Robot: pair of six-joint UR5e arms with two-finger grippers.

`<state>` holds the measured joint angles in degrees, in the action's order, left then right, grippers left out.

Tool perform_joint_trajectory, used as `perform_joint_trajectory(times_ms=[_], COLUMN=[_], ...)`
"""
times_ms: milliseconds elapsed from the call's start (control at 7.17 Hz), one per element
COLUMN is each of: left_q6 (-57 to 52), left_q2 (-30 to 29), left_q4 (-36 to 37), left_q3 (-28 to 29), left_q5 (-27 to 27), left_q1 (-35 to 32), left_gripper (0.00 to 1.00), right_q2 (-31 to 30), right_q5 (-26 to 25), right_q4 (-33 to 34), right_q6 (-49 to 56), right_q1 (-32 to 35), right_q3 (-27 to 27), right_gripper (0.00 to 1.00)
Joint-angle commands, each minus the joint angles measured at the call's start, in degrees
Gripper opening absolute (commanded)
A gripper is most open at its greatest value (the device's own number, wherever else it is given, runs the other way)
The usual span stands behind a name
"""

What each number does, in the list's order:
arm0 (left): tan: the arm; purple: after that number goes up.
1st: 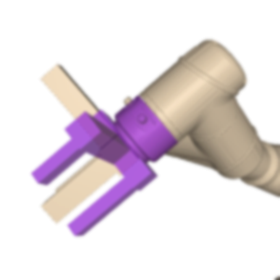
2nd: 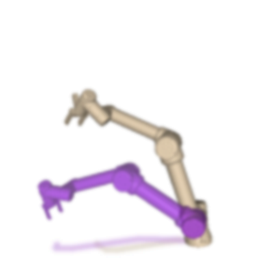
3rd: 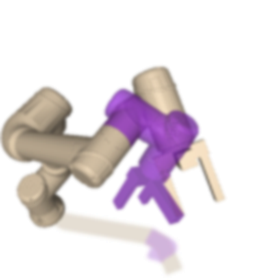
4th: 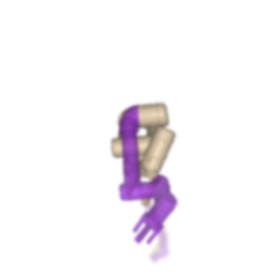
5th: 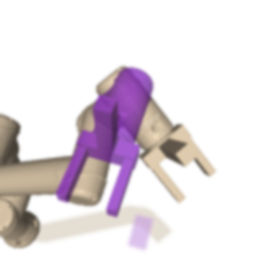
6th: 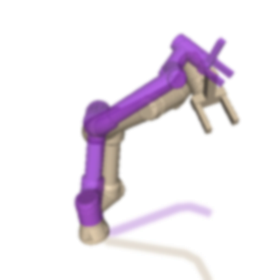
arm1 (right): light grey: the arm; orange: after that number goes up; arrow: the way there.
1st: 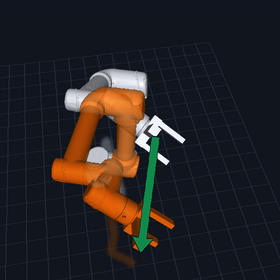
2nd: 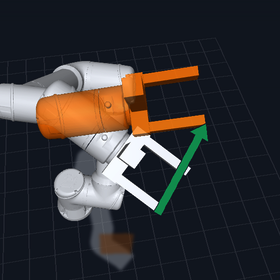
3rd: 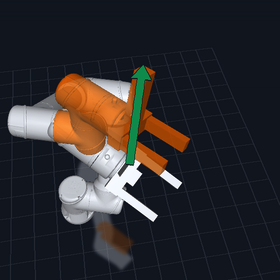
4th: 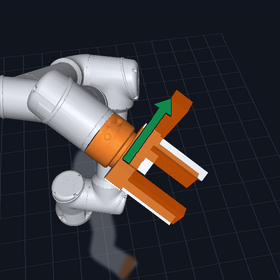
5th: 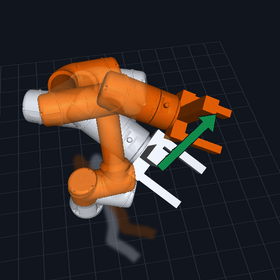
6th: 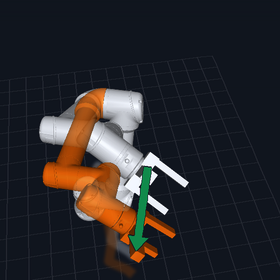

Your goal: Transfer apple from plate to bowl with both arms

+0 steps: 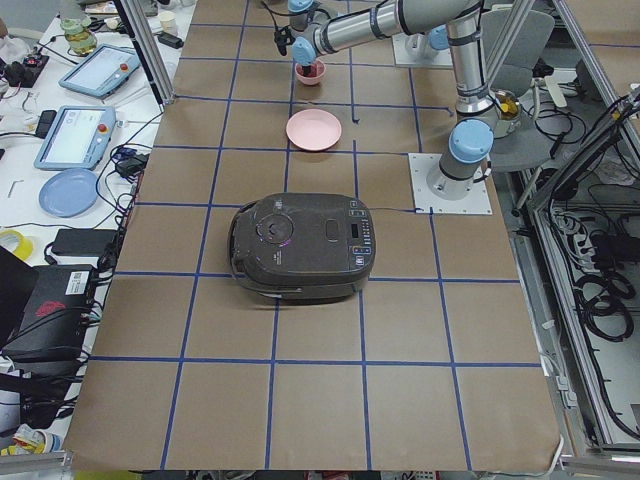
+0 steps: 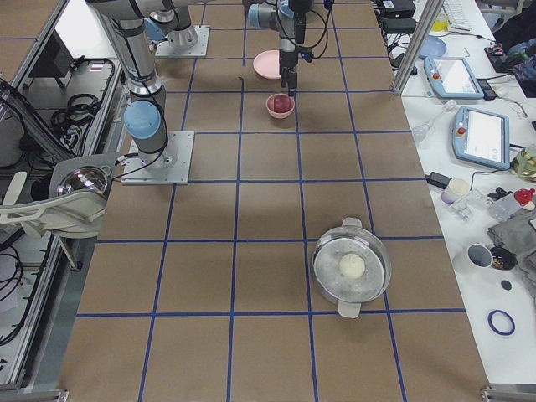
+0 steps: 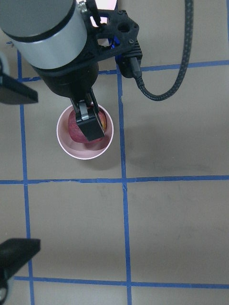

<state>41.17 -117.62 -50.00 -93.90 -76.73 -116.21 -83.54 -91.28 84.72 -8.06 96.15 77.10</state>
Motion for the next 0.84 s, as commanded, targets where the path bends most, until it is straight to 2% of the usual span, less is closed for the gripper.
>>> perform_joint_trajectory(times_ms=[0,279,558,698], left_q6=[-14.29,-28.27,-41.90,-42.57], left_q2=[5.00,11.85,20.63,24.15], left_q4=[-3.50,-6.41,-19.44,-26.13], left_q3=[-3.02,-9.08,-8.32,-6.05], left_q5=[-5.44,-5.89,-5.98,-6.15], left_q1=[4.47,10.71,20.44,25.72], left_gripper=[1.00,1.00,1.00,1.00], right_q2=[0.14,0.14,-0.21,-0.30], right_q5=[0.39,0.75,0.75,0.75], right_q4=[0.45,0.80,2.63,5.78], right_q6=[-0.20,-0.03,-0.03,-0.20], right_q1=[0.00,0.00,0.00,0.00], right_q3=[0.16,0.25,3.04,4.19], right_gripper=[1.00,1.00,1.00,1.00])
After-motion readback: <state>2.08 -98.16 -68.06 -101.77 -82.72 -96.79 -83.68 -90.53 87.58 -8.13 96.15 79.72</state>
